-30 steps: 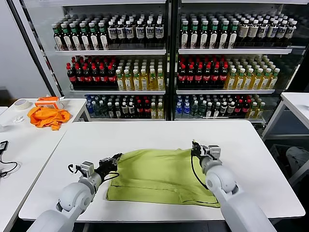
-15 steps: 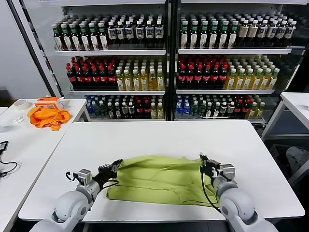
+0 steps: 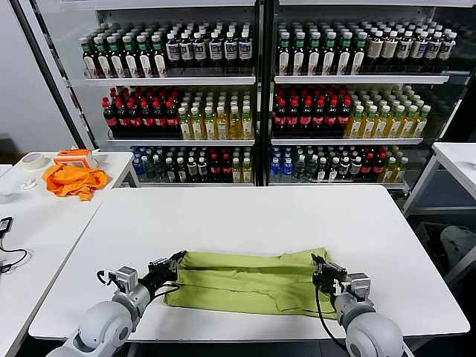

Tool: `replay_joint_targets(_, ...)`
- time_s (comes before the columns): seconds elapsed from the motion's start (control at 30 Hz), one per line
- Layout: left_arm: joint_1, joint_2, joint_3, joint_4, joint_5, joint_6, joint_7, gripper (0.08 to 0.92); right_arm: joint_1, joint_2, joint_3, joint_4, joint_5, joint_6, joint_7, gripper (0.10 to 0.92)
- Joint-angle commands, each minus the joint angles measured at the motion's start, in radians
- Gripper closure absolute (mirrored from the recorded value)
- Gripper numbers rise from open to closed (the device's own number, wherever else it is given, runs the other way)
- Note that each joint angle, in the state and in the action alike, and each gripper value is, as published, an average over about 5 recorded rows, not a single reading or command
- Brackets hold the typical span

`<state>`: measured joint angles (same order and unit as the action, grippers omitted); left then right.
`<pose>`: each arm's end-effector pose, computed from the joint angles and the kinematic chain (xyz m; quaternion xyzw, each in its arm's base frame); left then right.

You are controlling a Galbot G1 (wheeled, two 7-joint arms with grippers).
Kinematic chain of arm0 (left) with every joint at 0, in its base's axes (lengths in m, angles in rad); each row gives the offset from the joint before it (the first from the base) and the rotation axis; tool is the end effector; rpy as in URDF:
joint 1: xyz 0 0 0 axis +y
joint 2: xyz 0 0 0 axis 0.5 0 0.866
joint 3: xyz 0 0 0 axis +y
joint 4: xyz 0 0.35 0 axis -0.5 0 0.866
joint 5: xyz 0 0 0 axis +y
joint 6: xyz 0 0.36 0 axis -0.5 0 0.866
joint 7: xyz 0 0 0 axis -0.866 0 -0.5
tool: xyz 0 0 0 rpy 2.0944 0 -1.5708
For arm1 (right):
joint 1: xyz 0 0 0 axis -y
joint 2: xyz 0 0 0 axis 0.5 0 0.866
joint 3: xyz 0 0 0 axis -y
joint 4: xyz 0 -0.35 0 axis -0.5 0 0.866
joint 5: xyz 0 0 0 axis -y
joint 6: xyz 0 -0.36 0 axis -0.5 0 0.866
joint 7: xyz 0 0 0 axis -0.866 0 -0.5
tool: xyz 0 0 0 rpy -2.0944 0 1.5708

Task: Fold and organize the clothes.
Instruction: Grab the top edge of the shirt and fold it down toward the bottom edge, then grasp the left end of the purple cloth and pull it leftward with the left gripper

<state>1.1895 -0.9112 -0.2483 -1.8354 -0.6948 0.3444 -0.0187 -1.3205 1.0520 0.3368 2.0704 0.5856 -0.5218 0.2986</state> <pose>0.2941 0.0821 -0.3049 -0.1815 -0.9582 0.0142 0.2205 0.2495 -0.0371 -0.2603 0.0675 -0.9719 0.0043 0.2254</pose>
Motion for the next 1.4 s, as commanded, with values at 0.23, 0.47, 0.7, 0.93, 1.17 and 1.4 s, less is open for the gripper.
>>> replay_joint_targets(0.23, 0.016, 0.001, -0.002, -0.002, 0.017, 0.004, -0.005, 0.916, -0.074, -0.009, 0.007, 0.066, -0.023, -0.002, -0.001, 0.921)
replay_joint_targets(0.47, 0.007, -0.005, -0.001, 0.000, 0.046, 0.013, -0.036, 0.886, -0.116, 0.002, -0.013, 0.063, -0.077, -0.004, 0.005, 0.915)
replay_joint_targets(0.7, 0.030, -0.012, -0.008, -0.073, 0.048, 0.025, -0.120, 0.696, -0.115, -0.002, 0.017, 0.076, -0.083, 0.005, 0.009, 0.752)
replay_joint_targets(0.93, 0.105, -0.053, 0.018, -0.152, 0.030, 0.101, -0.309, 0.489, -0.128, 0.004, 0.050, 0.103, -0.084, 0.017, 0.015, 0.544)
replay_joint_targets(1.17, 0.118, -0.094, 0.034, -0.151, -0.003, 0.123, -0.407, 0.289, -0.134, 0.012, 0.045, 0.104, -0.086, 0.022, 0.019, 0.345)
replay_joint_targets(1.4, 0.063, -0.131, 0.043, -0.101, -0.036, 0.096, -0.435, 0.185, -0.137, 0.017, 0.041, 0.100, -0.092, 0.027, 0.020, 0.210)
